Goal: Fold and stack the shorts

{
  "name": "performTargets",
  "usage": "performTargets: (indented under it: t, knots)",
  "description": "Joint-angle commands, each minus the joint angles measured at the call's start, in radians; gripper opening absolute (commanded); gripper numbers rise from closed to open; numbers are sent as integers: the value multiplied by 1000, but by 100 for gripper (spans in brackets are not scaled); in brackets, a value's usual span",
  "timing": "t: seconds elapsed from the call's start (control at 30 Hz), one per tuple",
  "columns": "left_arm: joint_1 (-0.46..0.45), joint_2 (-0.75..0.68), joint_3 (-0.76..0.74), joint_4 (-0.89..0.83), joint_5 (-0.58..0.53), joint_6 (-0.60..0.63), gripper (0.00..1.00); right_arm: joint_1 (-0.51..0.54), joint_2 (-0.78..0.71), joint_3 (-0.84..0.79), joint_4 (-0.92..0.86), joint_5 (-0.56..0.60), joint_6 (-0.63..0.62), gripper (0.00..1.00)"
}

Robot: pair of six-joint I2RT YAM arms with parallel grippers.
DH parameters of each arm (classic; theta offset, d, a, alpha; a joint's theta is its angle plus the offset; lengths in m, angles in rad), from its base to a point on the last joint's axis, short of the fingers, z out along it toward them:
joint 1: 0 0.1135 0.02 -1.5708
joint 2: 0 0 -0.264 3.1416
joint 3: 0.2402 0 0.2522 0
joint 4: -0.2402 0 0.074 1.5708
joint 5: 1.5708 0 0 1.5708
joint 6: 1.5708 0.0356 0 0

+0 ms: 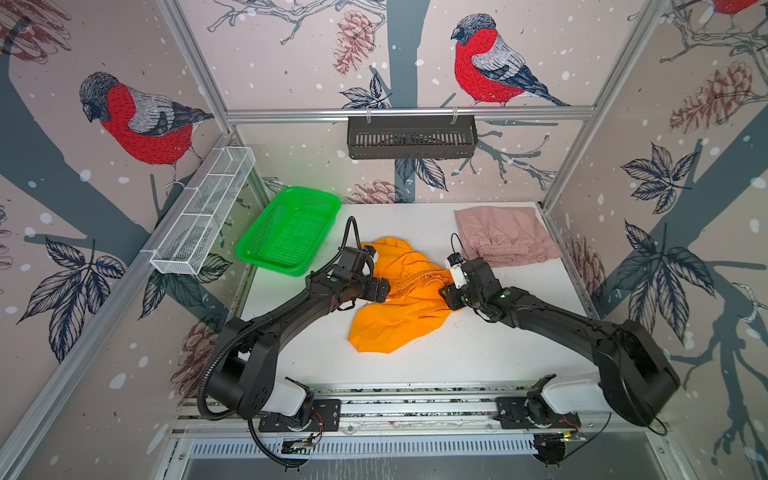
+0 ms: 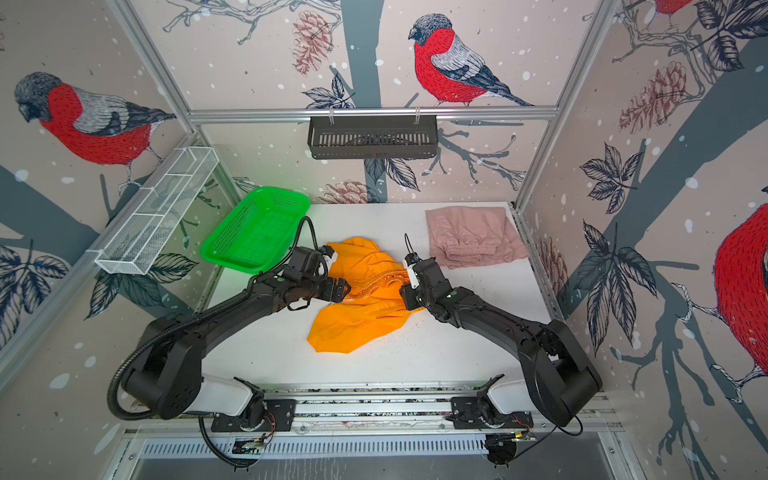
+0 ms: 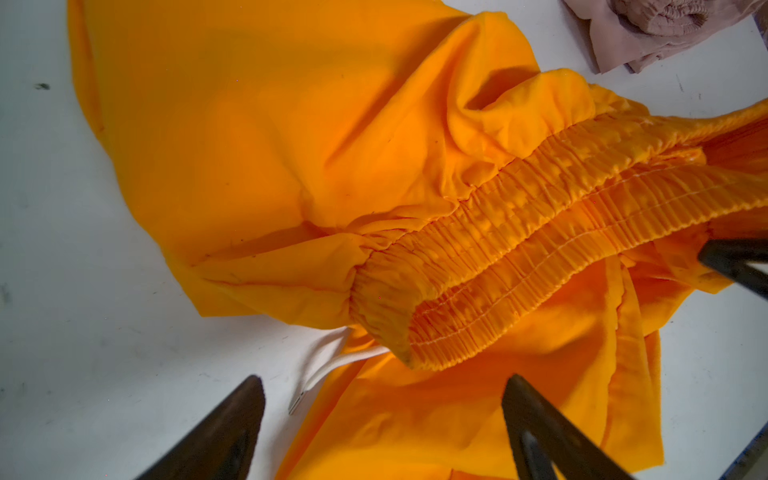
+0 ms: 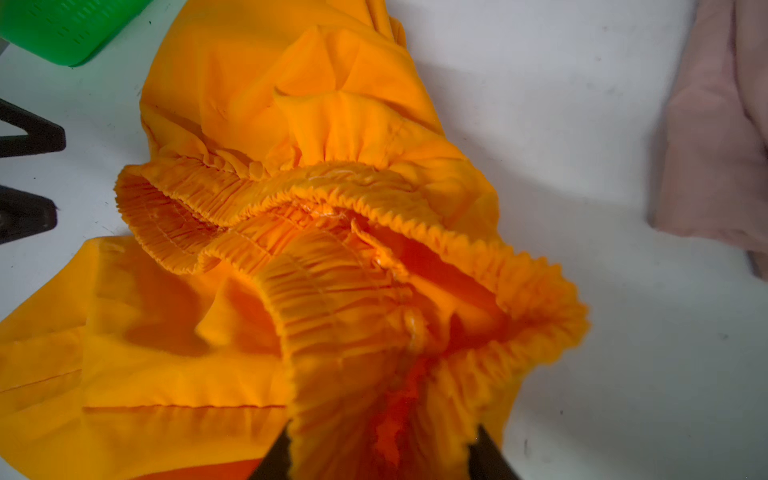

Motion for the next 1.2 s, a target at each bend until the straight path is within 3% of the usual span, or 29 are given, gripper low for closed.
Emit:
performTargets:
  t: [0.0, 0.07, 0.2, 0.47, 0.7, 1.0, 1.1, 1.17]
  knots:
    - [-19, -5, 0, -9, -110, 10, 90, -53, -4, 8, 56, -57, -6, 13]
    - [-54, 4, 18, -58, -195, 30, 90, -106, -2, 9, 58, -111, -10, 5]
    - [-101, 22, 62, -130, -309, 70, 89, -169, 35, 40, 35, -179, -47, 4]
    - [-161, 33, 95, -122, -246, 202, 94, -198, 116, 107, 29, -254, -88, 4]
    - [-210, 156, 174, -174, -276, 268, 93, -218, 131, 120, 44, -300, -97, 4]
    - [-213, 284, 249, -169, -301, 288, 82, -232, 113, 98, 50, -325, -94, 4]
    - [-213, 296, 256, -147, -293, 301, 73, -232, 105, 87, 57, -331, -87, 4]
    - [-213, 304, 258, -128, -277, 312, 60, -234, 104, 87, 58, -337, -87, 4]
